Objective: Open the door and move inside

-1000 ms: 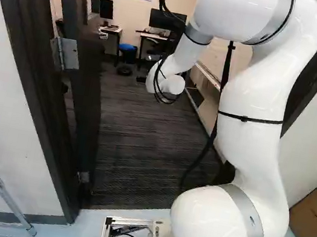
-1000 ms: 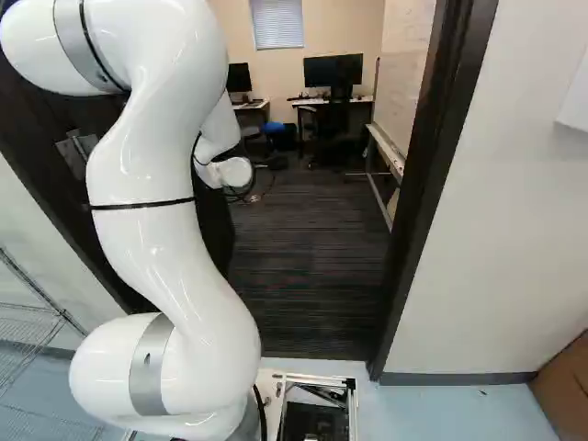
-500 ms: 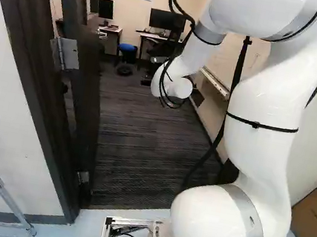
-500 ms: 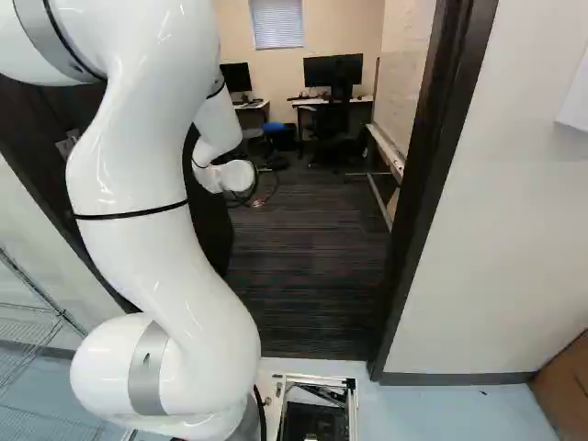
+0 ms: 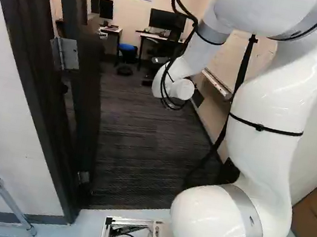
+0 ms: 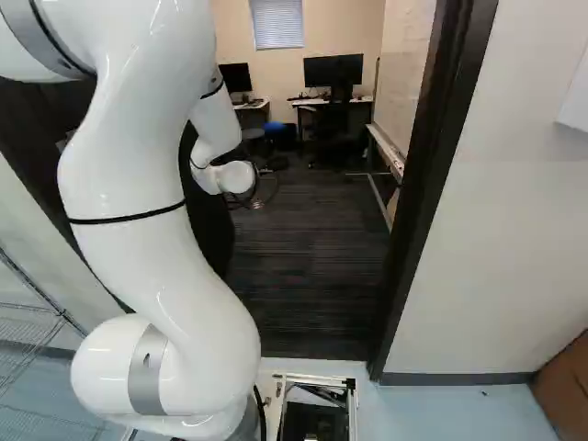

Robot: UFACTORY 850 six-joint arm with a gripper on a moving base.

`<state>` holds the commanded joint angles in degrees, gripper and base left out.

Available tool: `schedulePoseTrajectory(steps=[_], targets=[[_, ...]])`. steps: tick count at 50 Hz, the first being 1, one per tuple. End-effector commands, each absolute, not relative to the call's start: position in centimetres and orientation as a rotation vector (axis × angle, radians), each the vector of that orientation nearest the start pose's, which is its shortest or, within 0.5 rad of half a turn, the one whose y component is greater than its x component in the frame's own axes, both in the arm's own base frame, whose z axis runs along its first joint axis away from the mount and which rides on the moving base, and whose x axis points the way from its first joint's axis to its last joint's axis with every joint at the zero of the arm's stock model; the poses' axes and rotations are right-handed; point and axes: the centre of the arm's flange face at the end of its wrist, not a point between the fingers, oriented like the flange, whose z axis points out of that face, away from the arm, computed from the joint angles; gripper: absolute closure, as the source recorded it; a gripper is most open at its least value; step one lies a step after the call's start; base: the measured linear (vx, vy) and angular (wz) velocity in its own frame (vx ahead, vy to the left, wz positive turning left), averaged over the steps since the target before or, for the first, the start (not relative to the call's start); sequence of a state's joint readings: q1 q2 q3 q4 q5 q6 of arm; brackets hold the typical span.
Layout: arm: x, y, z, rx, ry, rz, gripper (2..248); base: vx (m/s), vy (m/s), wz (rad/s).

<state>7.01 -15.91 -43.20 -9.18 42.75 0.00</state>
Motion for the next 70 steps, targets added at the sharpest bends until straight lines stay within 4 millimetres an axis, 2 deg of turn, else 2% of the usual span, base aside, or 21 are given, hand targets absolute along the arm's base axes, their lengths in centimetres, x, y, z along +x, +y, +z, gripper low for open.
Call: schedulePoseTrajectory(steps=[15, 29, 70], targets=[[49.2, 6.3, 40.0, -2.482, -0.356, -1.749, 3, 0.0, 0.0, 0.0], [46.1, 5.2, 40.1, -2.494, -0.306, -1.759, 3, 0.0, 0.0, 0.0], [34.3, 1.5, 38.7, -2.535, -0.116, -1.799, 3, 0.0, 0.0, 0.0]])
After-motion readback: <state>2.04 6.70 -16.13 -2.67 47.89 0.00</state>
